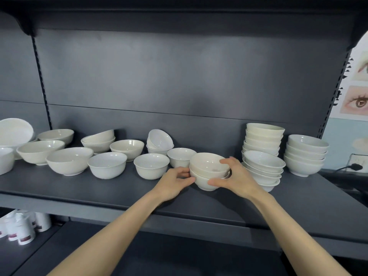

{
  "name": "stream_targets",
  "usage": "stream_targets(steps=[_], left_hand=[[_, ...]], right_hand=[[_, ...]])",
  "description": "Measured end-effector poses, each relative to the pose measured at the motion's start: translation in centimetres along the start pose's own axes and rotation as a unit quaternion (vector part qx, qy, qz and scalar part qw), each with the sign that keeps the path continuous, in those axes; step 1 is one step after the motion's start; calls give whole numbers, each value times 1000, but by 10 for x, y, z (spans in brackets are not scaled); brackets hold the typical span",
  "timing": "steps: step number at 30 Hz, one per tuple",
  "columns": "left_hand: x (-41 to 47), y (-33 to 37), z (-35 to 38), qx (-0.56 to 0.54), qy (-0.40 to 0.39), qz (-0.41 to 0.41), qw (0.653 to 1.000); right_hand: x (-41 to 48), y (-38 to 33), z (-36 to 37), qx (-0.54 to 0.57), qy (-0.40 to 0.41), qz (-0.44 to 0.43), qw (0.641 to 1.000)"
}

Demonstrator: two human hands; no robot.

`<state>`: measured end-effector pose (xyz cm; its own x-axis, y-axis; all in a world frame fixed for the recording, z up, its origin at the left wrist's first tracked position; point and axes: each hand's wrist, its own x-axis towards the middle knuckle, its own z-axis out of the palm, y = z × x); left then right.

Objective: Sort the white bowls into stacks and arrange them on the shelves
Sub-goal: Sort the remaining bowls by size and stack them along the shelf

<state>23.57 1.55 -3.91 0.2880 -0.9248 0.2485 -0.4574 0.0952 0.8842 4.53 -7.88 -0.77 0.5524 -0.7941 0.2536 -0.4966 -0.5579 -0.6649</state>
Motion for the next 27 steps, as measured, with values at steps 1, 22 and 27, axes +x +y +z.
stream_targets(steps=[1, 22, 27], left_hand=[[-2, 2, -3, 13, -1, 5, 1000], [-45, -78, -199, 321, 177, -2, 930], [-39, -96, -216, 284, 167, 39, 943]], right_hand=[[-1, -4, -1, -10, -4, -9, 1000], [53, -112, 129, -45, -57, -96, 993], [55, -115, 153, -43, -27, -78, 996]])
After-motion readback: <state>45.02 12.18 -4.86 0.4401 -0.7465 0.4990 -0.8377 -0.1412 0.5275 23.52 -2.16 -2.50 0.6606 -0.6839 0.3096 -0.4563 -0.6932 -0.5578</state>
